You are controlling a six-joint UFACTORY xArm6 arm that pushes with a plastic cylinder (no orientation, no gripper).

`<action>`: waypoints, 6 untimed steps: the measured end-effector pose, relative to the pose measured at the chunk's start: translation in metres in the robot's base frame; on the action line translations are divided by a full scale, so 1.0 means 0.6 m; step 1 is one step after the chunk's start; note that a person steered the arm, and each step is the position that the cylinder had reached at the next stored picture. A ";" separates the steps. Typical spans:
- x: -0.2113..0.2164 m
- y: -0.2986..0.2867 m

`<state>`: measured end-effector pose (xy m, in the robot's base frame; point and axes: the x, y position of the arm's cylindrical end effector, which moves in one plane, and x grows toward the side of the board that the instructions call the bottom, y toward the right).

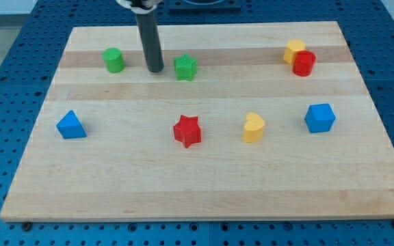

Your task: Move the green star down a bit

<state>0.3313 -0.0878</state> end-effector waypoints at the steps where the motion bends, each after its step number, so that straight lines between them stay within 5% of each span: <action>1: 0.003 0.089; 4: -0.062 0.106; 6: 0.052 0.211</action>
